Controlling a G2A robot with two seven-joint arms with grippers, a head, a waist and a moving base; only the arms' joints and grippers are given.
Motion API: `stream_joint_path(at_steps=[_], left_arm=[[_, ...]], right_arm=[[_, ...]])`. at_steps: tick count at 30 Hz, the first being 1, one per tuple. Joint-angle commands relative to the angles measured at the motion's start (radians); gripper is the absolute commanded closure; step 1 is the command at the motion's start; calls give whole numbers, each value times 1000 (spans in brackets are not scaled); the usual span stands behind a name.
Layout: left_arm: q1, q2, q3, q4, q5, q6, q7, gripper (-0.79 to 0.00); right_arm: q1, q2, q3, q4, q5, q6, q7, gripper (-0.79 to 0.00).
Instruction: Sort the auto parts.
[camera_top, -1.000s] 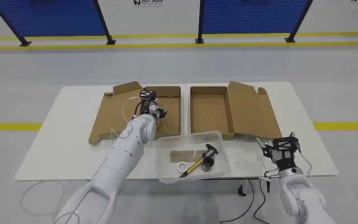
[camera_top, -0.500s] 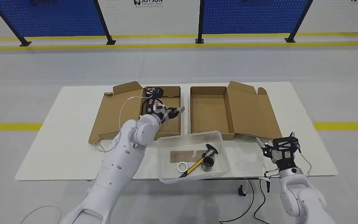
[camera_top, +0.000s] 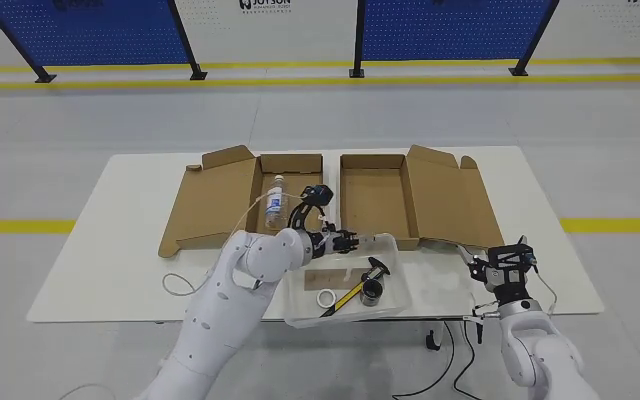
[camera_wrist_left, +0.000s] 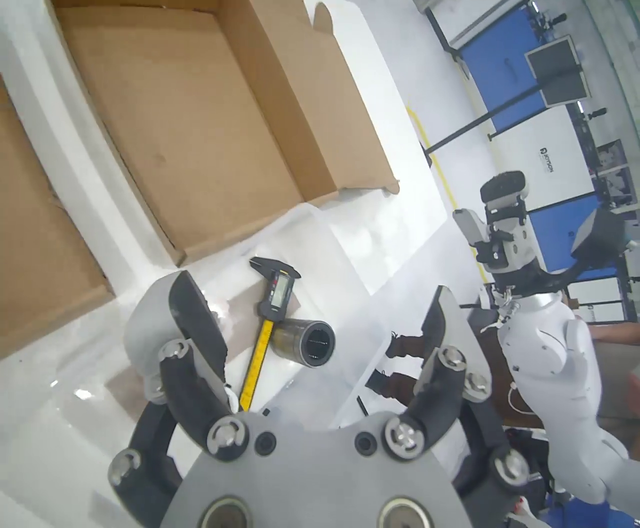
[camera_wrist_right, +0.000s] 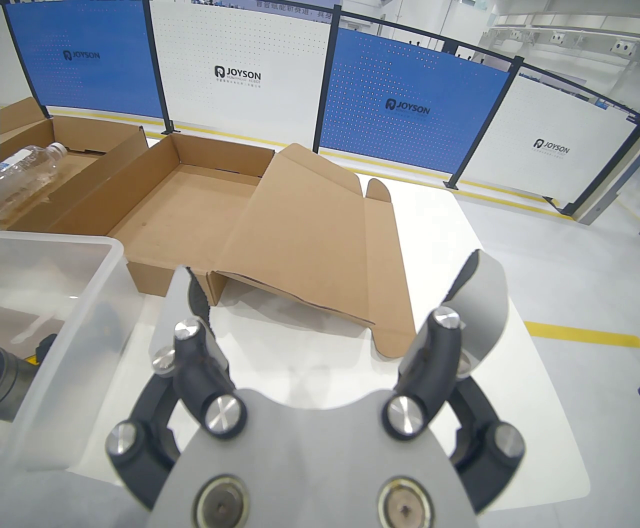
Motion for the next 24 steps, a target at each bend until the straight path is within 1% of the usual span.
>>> stream_joint_path(at_steps=[1, 7, 9, 10, 12, 18, 24], left_arm=[[8, -2, 24, -4, -15, 9, -12, -785], [3, -6, 93, 17, 57, 31, -7, -785], [5, -8, 105, 25, 44, 49, -9, -785], [-4, -6, 120, 28, 105, 60, -11, -785], [2, -8, 140, 29, 118, 82, -11, -785], [-3, -9, 175, 47, 168, 99, -36, -785], [-18, -9, 198, 74, 190, 85, -70, -785]], right_arm=[[0, 0, 0, 0, 0, 0, 0, -785], [0, 0, 0, 0, 0, 0, 0, -785], [0, 0, 0, 0, 0, 0, 0, -785], [0, 0, 0, 0, 0, 0, 0, -785], [0, 0, 0, 0, 0, 0, 0, -785], [0, 0, 0, 0, 0, 0, 0, -785], [0, 0, 0, 0, 0, 0, 0, -785]])
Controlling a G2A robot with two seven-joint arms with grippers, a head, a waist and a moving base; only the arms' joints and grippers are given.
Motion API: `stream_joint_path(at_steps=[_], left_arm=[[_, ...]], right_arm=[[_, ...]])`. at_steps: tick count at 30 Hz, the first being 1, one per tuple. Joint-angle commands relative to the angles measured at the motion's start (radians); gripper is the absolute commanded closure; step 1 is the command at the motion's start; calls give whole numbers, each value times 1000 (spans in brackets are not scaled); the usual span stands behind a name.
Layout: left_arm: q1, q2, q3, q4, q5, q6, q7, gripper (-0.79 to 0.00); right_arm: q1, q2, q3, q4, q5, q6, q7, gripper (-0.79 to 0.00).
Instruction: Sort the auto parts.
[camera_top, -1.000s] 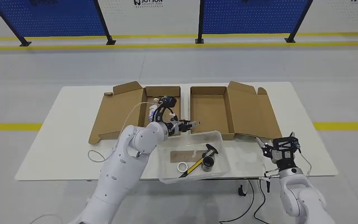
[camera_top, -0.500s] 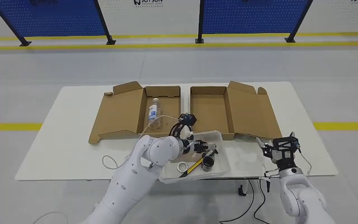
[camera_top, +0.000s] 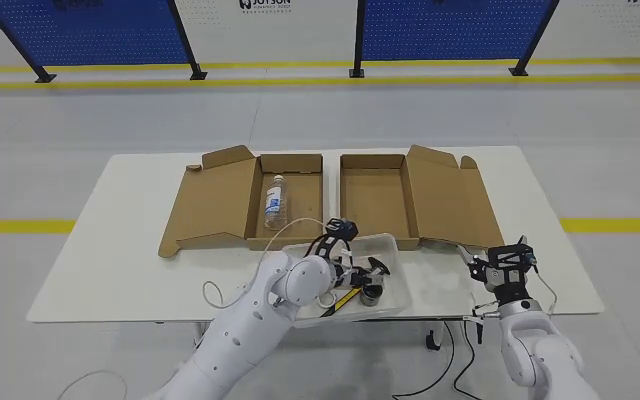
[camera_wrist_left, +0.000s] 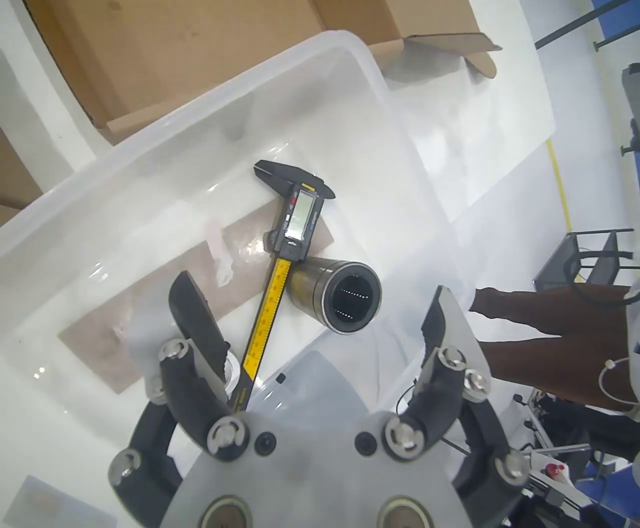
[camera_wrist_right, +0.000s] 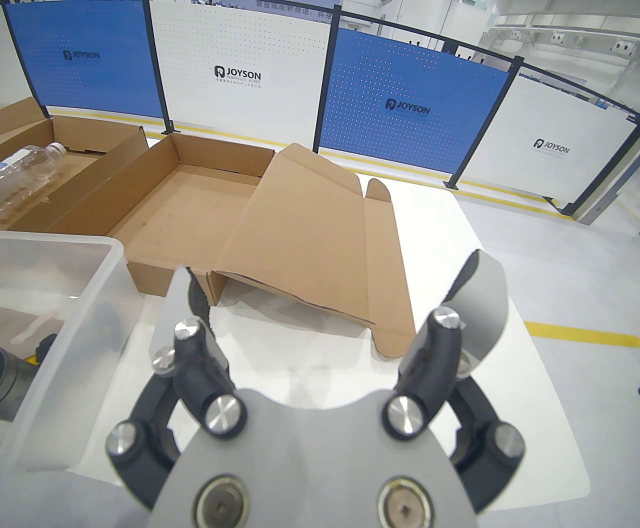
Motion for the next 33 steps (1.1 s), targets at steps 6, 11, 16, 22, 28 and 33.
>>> stream_joint_path(at_steps=[6, 11, 16, 22, 28, 33], left_arm=[[-22, -4, 31, 22, 19, -11, -31, -751], [-40, -8, 52, 49, 22, -22, -52, -616], [-61, -13, 66, 73, 19, -27, -63, -570], [-85, -19, 82, 105, 17, -33, -72, -428], [-108, -26, 107, 134, 20, -46, -100, -379], [-123, -32, 120, 153, 16, -48, -103, -348]], right_arm=[[0, 0, 0, 0, 0, 0, 0, -785], [0, 0, 0, 0, 0, 0, 0, -785], [0, 0, 0, 0, 0, 0, 0, -785], [0, 0, 0, 0, 0, 0, 0, -785], [0, 0, 0, 0, 0, 0, 0, -785], [0, 0, 0, 0, 0, 0, 0, -785]])
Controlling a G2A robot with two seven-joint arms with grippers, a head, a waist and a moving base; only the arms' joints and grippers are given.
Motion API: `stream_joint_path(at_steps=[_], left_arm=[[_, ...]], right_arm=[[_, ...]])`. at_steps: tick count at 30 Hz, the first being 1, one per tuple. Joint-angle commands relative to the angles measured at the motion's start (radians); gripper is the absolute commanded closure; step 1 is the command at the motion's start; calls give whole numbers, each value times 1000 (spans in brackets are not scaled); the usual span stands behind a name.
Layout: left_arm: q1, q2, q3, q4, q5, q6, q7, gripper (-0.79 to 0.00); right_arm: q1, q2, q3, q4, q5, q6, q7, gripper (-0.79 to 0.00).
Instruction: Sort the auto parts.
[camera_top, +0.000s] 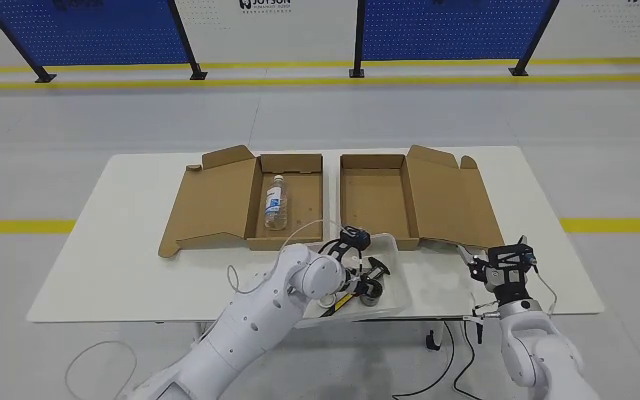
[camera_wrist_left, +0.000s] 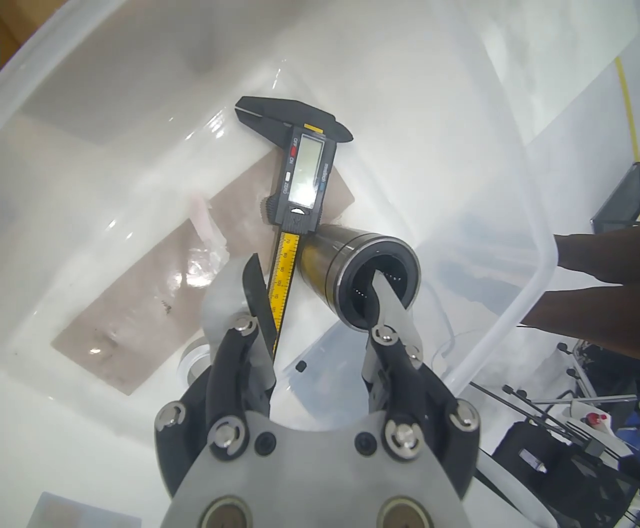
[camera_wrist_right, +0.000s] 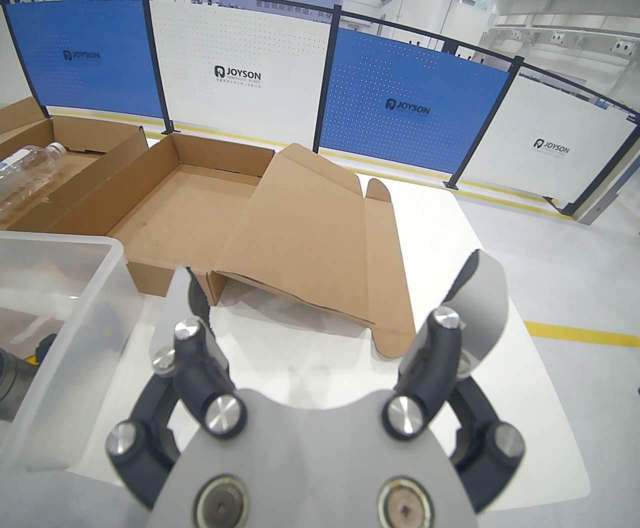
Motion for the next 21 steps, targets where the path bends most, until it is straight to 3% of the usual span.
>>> stream_joint_path(at_steps=[1, 12, 17, 19, 21], left_arm=[[-6, -2, 5, 8, -1, -1, -3, -348], [-43, -19, 52, 58, 17, -20, -21, -342], [-53, -25, 60, 73, 12, -24, -17, -188], [-56, -26, 62, 77, 14, -27, -17, -9], [-58, -27, 63, 78, 15, -28, -15, 0]], right_arm=[[0, 0, 0, 0, 0, 0, 0, -785], [0, 0, 0, 0, 0, 0, 0, -785], [0, 0, 0, 0, 0, 0, 0, -785], [0, 0, 0, 0, 0, 0, 0, -785], [0, 0, 0, 0, 0, 0, 0, -785]])
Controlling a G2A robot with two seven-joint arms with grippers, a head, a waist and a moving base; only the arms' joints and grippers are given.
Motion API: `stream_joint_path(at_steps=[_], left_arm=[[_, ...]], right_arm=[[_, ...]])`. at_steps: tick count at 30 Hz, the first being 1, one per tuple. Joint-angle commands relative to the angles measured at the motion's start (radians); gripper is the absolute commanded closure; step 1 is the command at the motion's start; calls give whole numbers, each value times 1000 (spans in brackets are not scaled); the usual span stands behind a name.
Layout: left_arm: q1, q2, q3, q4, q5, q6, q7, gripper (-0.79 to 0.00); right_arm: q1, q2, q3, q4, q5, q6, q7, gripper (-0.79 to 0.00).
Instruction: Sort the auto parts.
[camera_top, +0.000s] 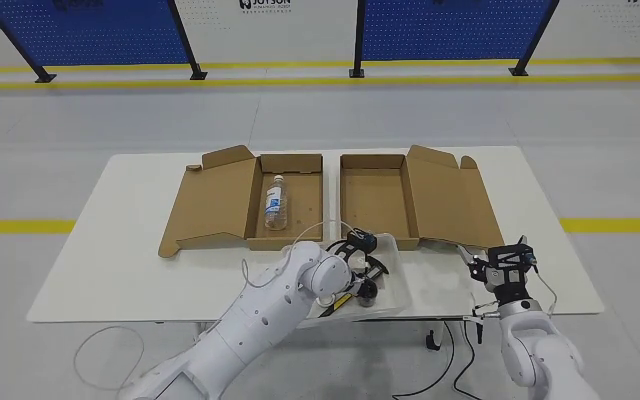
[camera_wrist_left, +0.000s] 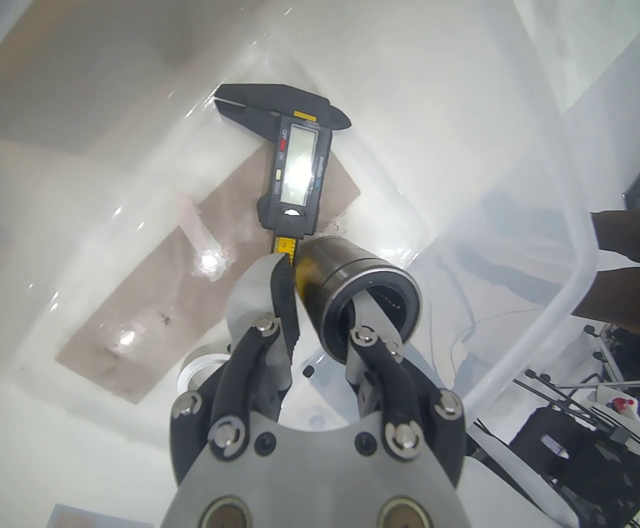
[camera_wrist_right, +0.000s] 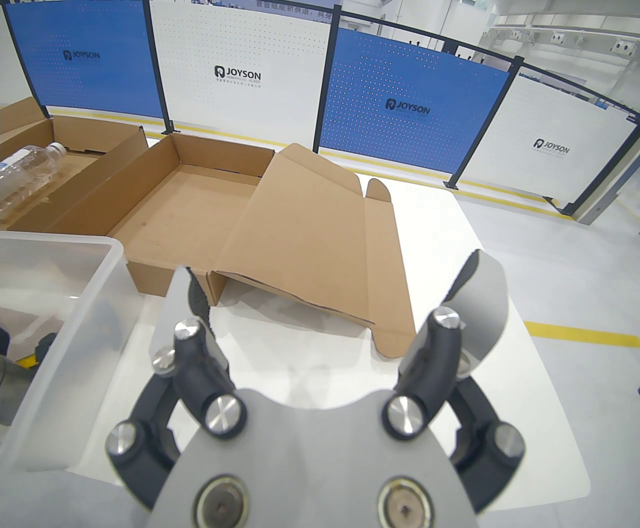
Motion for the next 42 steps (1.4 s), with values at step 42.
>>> stream_joint_path(at_steps=[42], left_arm=[[247, 103, -449, -423, 74, 62, 332, 0]], right_arm=[[0, 0, 0, 0, 0, 0, 0, -785]])
